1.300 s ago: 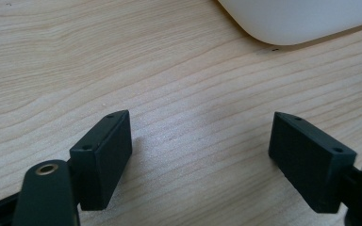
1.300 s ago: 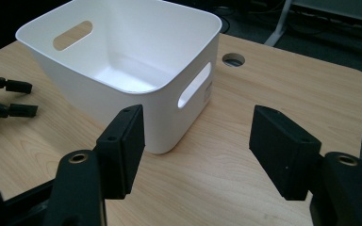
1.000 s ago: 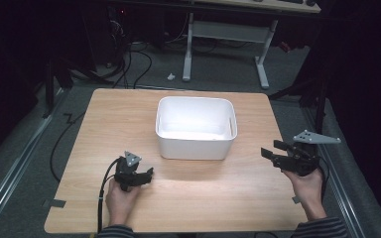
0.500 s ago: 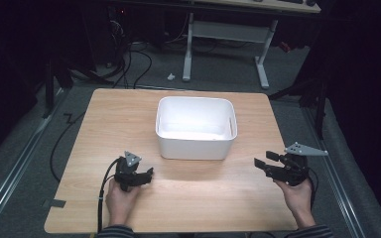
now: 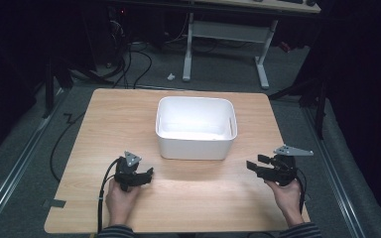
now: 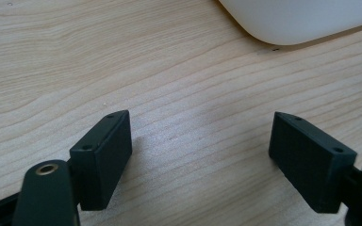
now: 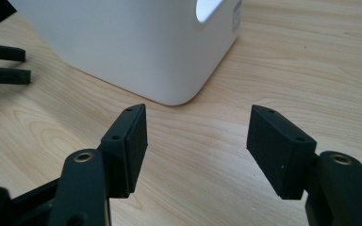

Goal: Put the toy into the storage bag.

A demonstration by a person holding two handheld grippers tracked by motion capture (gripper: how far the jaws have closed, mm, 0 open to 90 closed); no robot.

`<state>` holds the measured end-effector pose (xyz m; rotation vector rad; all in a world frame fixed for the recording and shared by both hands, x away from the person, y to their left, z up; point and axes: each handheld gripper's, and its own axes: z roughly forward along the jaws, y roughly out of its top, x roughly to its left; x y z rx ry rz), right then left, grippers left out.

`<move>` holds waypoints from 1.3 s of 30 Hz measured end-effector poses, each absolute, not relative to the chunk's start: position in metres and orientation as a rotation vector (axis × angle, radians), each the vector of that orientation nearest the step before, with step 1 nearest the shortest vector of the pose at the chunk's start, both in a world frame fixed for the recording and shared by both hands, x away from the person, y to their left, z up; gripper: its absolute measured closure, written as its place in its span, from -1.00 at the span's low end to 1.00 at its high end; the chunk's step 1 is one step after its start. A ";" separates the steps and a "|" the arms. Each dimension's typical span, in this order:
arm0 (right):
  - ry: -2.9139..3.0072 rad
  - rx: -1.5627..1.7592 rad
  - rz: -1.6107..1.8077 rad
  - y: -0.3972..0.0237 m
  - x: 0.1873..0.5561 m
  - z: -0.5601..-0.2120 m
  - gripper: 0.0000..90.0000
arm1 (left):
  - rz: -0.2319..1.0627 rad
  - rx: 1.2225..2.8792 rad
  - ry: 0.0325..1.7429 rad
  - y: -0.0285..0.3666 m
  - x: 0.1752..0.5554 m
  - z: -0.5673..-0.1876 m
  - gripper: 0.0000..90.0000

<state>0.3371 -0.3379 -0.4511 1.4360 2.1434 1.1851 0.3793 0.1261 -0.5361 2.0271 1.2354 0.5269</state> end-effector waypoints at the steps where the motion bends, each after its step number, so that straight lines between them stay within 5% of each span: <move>1: 2.148 1.438 1.182 -0.337 0.338 -0.453 -0.13 | 0.527 2.027 1.236 0.126 0.379 -0.536 -0.51; 39: 2.121 1.533 1.012 -0.328 0.364 -0.511 -0.13 | 0.526 2.028 1.236 0.126 0.379 -0.536 -0.51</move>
